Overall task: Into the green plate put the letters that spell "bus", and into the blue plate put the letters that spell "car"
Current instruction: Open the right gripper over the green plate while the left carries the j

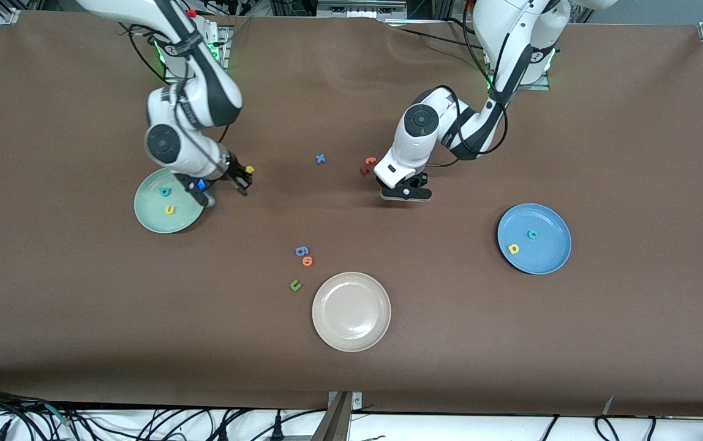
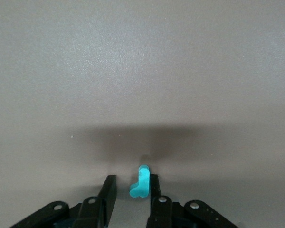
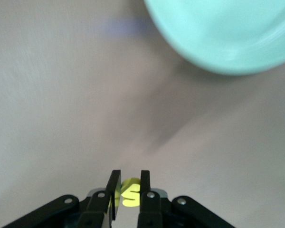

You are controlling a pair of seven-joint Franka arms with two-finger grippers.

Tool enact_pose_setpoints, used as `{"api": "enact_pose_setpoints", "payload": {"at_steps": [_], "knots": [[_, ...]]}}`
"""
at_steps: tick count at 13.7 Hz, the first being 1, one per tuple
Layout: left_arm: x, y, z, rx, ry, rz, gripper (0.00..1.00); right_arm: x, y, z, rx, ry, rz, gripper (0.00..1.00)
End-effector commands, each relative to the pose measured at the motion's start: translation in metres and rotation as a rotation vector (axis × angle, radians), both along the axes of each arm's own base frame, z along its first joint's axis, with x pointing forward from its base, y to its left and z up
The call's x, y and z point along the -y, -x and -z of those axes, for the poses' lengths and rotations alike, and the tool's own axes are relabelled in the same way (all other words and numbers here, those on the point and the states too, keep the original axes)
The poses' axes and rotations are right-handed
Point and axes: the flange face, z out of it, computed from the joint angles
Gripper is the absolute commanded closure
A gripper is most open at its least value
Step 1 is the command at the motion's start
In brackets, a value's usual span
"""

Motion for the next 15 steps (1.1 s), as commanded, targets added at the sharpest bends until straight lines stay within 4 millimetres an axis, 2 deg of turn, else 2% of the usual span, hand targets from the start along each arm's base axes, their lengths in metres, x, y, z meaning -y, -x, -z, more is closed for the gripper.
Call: {"api": "enact_pose_setpoints", "payload": {"at_steps": [1, 3, 5, 8, 10, 11, 12, 13, 15], "knots": [[0.005, 0.001, 0.003, 0.017, -0.004, -0.004, 0.71, 0.045, -0.019, -0.007, -0.006, -0.021, -0.09, 0.99], [0.005, -0.001, 0.004, 0.015, -0.006, -0.014, 0.72, 0.083, -0.027, -0.004, 0.007, -0.04, -0.147, 0.99], [0.006, -0.002, 0.003, 0.017, -0.004, -0.017, 0.72, 0.118, -0.029, 0.007, 0.002, -0.051, -0.198, 0.99], [0.006, -0.004, 0.001, 0.02, -0.002, -0.019, 0.76, 0.152, -0.026, 0.031, -0.028, -0.064, -0.256, 0.96], [0.006, -0.004, 0.002, 0.019, -0.003, -0.019, 0.82, 0.157, -0.025, 0.038, -0.038, -0.068, -0.275, 0.86], [0.005, -0.005, 0.002, 0.018, -0.004, -0.021, 0.82, 0.157, -0.025, 0.038, -0.037, -0.068, -0.276, 0.74], [0.005, -0.005, 0.002, 0.017, -0.004, -0.022, 0.83, 0.159, -0.025, 0.038, -0.037, -0.068, -0.273, 0.56], [0.004, -0.005, 0.002, 0.017, -0.004, -0.023, 0.84, 0.16, -0.025, 0.038, -0.037, -0.067, -0.272, 0.3], [0.004, -0.009, -0.001, 0.022, 0.0, -0.02, 0.84, 0.16, -0.028, 0.032, -0.025, -0.067, -0.271, 0.02]]}}
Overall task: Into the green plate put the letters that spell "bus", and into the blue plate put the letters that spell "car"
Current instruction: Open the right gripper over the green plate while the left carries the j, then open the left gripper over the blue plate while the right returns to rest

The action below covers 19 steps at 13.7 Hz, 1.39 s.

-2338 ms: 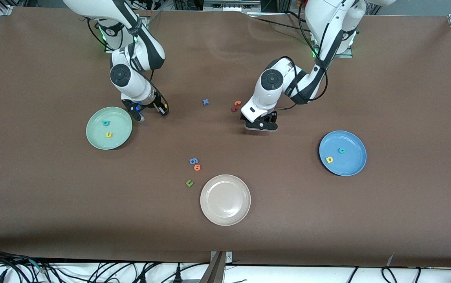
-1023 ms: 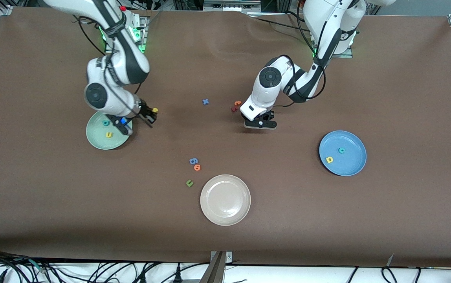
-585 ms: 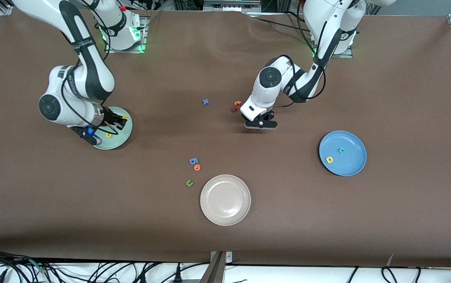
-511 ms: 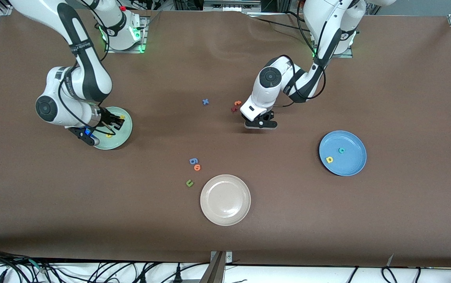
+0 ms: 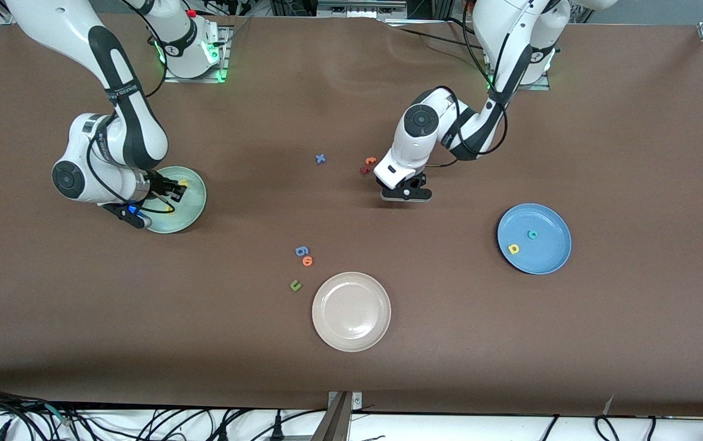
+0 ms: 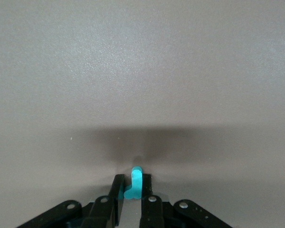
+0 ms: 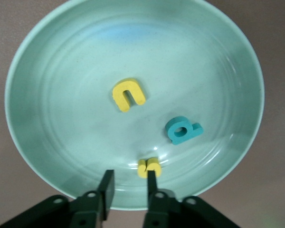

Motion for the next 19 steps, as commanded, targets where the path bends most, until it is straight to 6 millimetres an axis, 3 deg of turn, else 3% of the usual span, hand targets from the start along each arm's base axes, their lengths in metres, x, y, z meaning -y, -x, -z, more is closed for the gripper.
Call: {"api": "enact_pose_setpoints", "payload": {"at_steps": [1, 3, 6, 10, 14, 16, 19], "knots": [[0.002, -0.012, -0.004, 0.021, -0.004, -0.004, 0.84, 0.006, -0.008, -0.018, 0.029, -0.001, -0.014, 0.01], [0.0, -0.03, -0.019, 0.003, -0.026, 0.007, 0.84, 0.009, -0.021, -0.051, 0.04, -0.019, -0.011, 0.01], [-0.027, -0.069, -0.052, -0.033, -0.059, 0.072, 0.84, 0.024, -0.051, -0.113, -0.013, -0.031, -0.011, 0.01], [-0.121, -0.129, -0.072, -0.024, -0.051, 0.239, 0.84, 0.038, -0.079, -0.209, -0.014, -0.019, -0.045, 0.0], [-0.203, -0.152, -0.081, -0.053, -0.052, 0.382, 0.84, 0.051, -0.101, -0.31, 0.116, 0.047, -0.15, 0.0], [-0.24, -0.16, -0.084, -0.055, -0.046, 0.432, 0.84, 0.053, -0.099, -0.327, 0.121, 0.045, -0.15, 0.0], [-0.277, -0.161, -0.077, -0.071, -0.04, 0.486, 0.83, 0.05, -0.095, -0.346, 0.113, -0.004, -0.273, 0.0]]}}
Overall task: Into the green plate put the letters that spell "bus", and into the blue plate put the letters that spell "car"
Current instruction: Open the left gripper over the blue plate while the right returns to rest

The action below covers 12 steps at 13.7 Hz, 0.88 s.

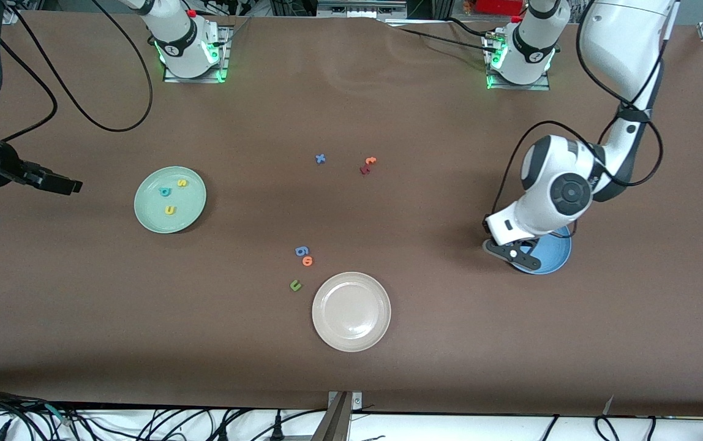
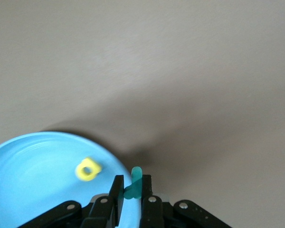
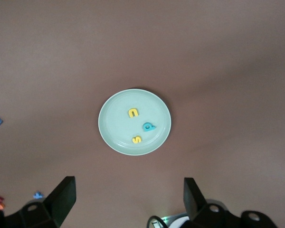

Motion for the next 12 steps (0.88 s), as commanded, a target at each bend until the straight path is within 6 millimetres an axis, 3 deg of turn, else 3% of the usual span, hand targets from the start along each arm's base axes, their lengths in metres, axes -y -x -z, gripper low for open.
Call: {"api": "enact_pose_setpoints", "payload": {"at_steps": [1, 4, 7, 9, 11, 12], "knots": [[-0.024, 0.011, -0.002, -0.016, -0.012, 0.071, 0.83, -0.007, 0.0, -0.021, -0.012, -0.014, -0.119, 0.0], [-0.042, 0.019, -0.004, -0.026, -0.012, 0.073, 0.83, -0.012, 0.012, -0.021, -0.093, -0.029, -0.133, 0.0], [-0.062, 0.024, -0.002, -0.025, -0.035, 0.079, 0.83, -0.014, 0.007, -0.023, -0.056, 0.006, -0.238, 0.0], [-0.062, 0.021, 0.001, -0.029, -0.037, 0.062, 0.73, -0.014, 0.0, -0.024, 0.002, -0.007, -0.265, 0.0], [-0.065, 0.011, -0.001, -0.026, -0.037, -0.066, 0.0, -0.015, -0.002, -0.019, 0.008, -0.01, -0.261, 0.0], [-0.071, 0.009, -0.004, -0.034, -0.037, -0.102, 0.0, -0.014, -0.004, -0.018, 0.019, -0.007, -0.26, 0.0]]}}
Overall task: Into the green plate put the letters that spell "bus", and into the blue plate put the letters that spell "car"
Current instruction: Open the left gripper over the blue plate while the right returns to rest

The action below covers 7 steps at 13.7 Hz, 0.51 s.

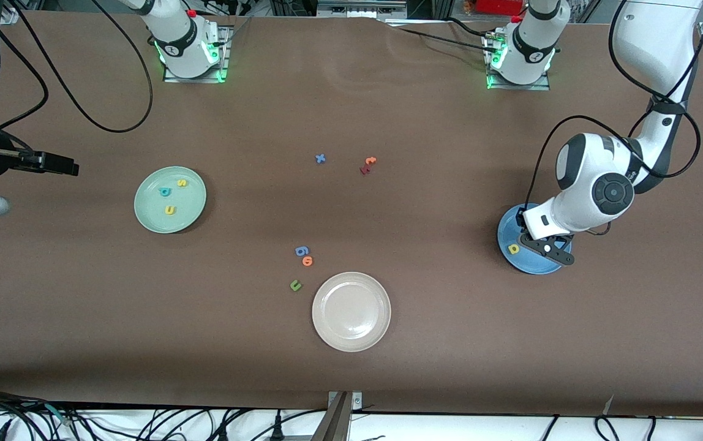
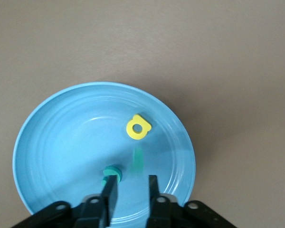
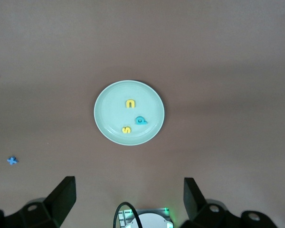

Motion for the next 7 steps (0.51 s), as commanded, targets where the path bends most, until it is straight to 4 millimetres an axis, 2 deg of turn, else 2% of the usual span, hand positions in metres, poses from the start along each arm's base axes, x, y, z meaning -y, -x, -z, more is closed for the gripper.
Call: {"api": "enact_pose_setpoints", "payload": {"at_steps": [1, 3, 5, 6, 7], "knots": [[-0.01, -0.01, -0.017, -0.009, -0.012, -0.079, 0.0, 0.001, -0.003, -0.002, 0.027, -0.003, -0.025, 0.0], [-0.011, -0.022, -0.039, -0.032, -0.018, -0.086, 0.0, 0.021, 0.004, -0.004, 0.049, -0.03, -0.006, 0.0], [-0.015, -0.033, -0.064, -0.059, -0.003, -0.114, 0.0, 0.028, 0.022, -0.001, 0.108, -0.025, -0.015, 0.0], [-0.021, -0.037, -0.079, -0.062, 0.013, -0.138, 0.0, 0.032, 0.029, 0.002, 0.132, -0.024, -0.01, 0.0], [-0.037, -0.036, -0.103, -0.067, 0.01, -0.161, 0.0, 0.032, 0.027, 0.002, 0.155, -0.023, -0.013, 0.0]]}}
